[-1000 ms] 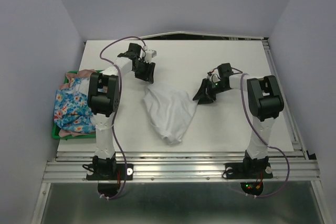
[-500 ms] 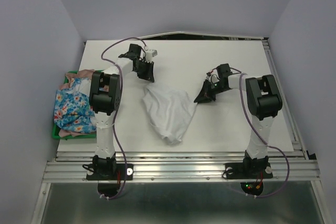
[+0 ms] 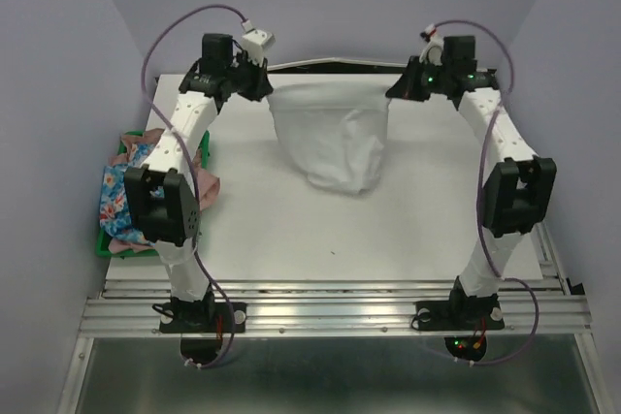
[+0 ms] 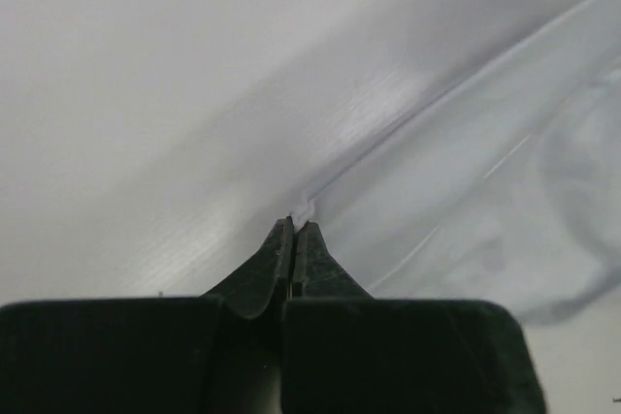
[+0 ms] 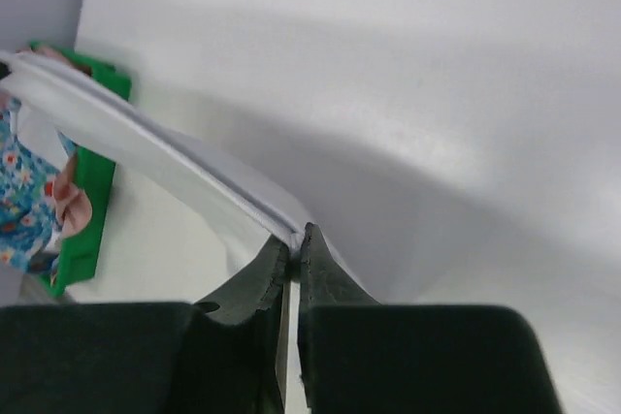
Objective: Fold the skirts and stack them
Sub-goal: Flatten the skirt out
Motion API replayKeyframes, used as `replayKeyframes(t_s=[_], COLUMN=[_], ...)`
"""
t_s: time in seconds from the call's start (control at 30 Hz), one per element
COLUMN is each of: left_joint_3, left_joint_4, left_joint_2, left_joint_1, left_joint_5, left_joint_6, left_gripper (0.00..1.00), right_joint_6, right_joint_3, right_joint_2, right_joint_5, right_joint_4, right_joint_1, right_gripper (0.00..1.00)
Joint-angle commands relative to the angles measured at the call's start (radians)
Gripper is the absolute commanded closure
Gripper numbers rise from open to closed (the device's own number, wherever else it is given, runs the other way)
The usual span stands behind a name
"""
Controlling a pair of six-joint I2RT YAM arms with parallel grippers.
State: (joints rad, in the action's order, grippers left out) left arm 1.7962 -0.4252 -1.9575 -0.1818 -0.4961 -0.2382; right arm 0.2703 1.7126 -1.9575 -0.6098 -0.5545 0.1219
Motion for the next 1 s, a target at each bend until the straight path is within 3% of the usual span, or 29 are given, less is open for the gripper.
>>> replayKeyframes(t_s=[0.0, 0.07, 0.13, 0.2, 0.23, 0.27, 0.3, 0.4, 0.47, 0.53, 0.57, 0.63, 0.73, 0.83, 0.97], left_joint_3=[0.016, -0.053, -0.171, -0.319, -0.372, -0.432, -0.536, -0.632, -0.595, -0.503, -0.473, -0.372, -0.217, -0.172, -0.282], left_joint_4=[0.19, 0.241, 0.206, 0.078, 0.001, 0.0, 0.0, 0.121, 0.154, 0.216, 0.295, 0.359, 0.333, 0.292, 0.328], left_joint_2=[0.307, 0.412, 0.471, 0.549, 0.602, 0.632, 0.66, 0.727, 0.714, 0.691, 0.662, 0.628, 0.56, 0.529, 0.586], left_joint_1=[0.004, 0.002, -0.025, -0.12, -0.212, -0.267, -0.318, -0.389, -0.375, -0.277, -0.225, -0.091, -0.039, -0.035, -0.038], left_joint_5=[-0.001, -0.028, -0.123, -0.195, -0.222, -0.222, -0.208, -0.226, -0.205, -0.199, -0.215, -0.194, -0.075, -0.058, -0.065], left_joint_6=[-0.032, -0.029, -0.119, -0.276, -0.332, -0.363, -0.359, -0.238, -0.155, -0.069, 0.065, 0.176, 0.182, 0.143, 0.099], left_gripper=[1.0, 1.0, 1.0, 1.0, 1.0, 1.0, 1.0, 1.0, 1.0, 1.0, 1.0, 1.0, 1.0, 1.0, 1.0], right_joint_6=[-0.141, -0.164, -0.254, -0.354, -0.411, -0.419, -0.399, -0.364, -0.378, -0.355, -0.342, -0.3, -0.301, -0.298, -0.313], right_joint_3=[0.211, 0.187, 0.107, 0.021, -0.101, -0.167, -0.229, -0.306, -0.236, -0.099, 0.017, 0.143, 0.327, 0.335, 0.181], right_joint_2=[0.212, 0.265, 0.339, 0.406, 0.436, 0.469, 0.53, 0.557, 0.51, 0.476, 0.427, 0.366, 0.27, 0.265, 0.334], right_joint_5=[0.128, 0.108, 0.006, -0.03, -0.034, -0.034, -0.009, 0.057, 0.134, 0.177, 0.191, 0.226, 0.214, 0.182, 0.2], right_joint_4=[0.019, 0.036, 0.006, -0.106, -0.154, -0.154, -0.145, -0.087, -0.088, -0.073, -0.065, -0.068, -0.076, -0.104, -0.05], right_joint_1=[-0.07, -0.07, -0.042, 0.028, 0.121, 0.172, 0.22, 0.272, 0.26, 0.202, 0.182, 0.103, 0.036, 0.036, 0.036], right_gripper=[0.99, 0.99, 0.99, 0.99, 0.99, 0.99, 0.99, 0.99, 0.99, 0.99, 0.99, 0.99, 0.99, 0.99, 0.99])
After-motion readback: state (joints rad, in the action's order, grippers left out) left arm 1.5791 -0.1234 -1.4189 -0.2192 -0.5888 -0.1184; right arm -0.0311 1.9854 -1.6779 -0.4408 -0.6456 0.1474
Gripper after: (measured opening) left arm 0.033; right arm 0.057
